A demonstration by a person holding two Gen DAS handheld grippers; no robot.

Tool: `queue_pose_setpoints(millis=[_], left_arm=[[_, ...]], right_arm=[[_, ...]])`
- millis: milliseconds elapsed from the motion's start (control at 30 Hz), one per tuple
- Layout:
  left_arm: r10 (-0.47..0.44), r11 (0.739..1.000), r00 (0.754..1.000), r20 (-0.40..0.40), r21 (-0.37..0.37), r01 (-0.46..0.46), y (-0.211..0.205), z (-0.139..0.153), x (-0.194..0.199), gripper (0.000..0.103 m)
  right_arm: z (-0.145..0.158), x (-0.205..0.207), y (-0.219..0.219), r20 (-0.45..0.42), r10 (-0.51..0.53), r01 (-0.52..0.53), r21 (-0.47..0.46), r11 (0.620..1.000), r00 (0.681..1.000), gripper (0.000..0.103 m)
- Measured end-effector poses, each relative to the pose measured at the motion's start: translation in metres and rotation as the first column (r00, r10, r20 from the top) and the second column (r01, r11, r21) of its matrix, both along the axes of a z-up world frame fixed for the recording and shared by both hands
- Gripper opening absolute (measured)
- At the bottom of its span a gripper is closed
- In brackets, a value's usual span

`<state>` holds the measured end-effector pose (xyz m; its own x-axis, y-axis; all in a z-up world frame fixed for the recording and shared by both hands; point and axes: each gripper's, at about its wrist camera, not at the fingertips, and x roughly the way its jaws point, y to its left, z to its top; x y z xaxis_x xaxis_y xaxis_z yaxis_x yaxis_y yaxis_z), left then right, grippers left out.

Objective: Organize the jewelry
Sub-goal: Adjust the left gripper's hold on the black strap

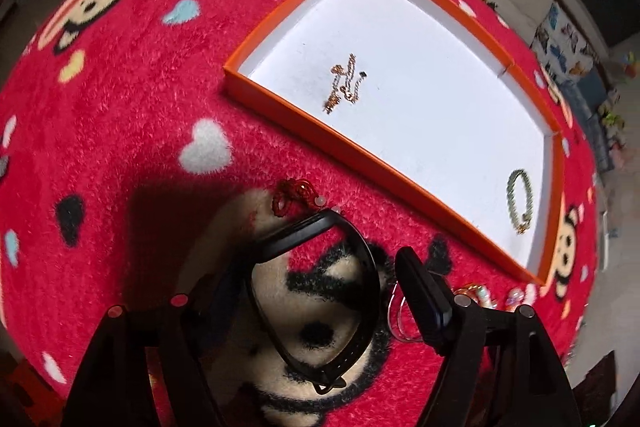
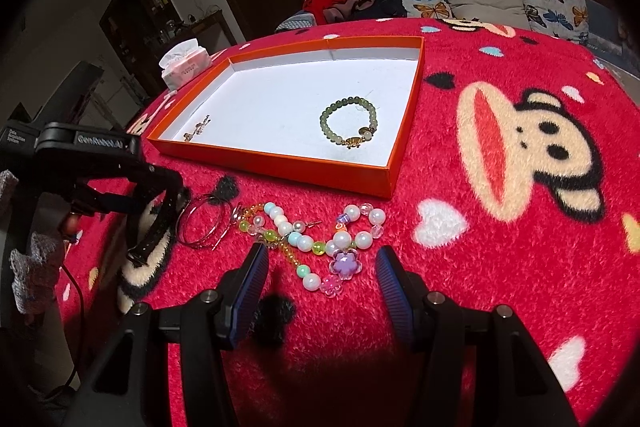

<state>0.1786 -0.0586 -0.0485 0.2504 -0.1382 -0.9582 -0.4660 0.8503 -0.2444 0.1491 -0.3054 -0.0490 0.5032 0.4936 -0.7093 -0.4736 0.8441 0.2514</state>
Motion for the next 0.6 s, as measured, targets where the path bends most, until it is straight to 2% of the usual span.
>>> queue_pose_setpoints(millis=[167, 333, 433, 600], left_arm=[[-0.003, 1.000, 1.000, 0.023, 0.003, 0.003, 0.001, 0.000, -0.003, 0.077], [-0.023, 0.999, 0.999, 0.037, 0.043, 0.021, 0.006, 0.006, -0.017, 0.062], [-0.021, 1.000, 0.998, 0.051, 0.022, 0.020, 0.012, 0.008, -0.023, 0.055], [-0.047, 0.999, 0.996, 0.071, 0.006, 0.047, 0.019, 0.014, -0.033, 0.052]], right_arm=[[0.000, 0.000, 0.000, 0.001, -0.011, 0.011, -0.010, 1.000, 1.000, 0.062], [0.001, -0.001, 0.002, 0.003, -0.015, 0.015, -0.019, 1.000, 1.000, 0.062], [0.002, -0.002, 0.002, 0.007, -0.018, 0.018, -0.026, 0.999, 1.000, 0.062], [0.005, -0.005, 0.000, 0.017, -0.025, 0.025, -0.027, 0.999, 1.000, 0.062]])
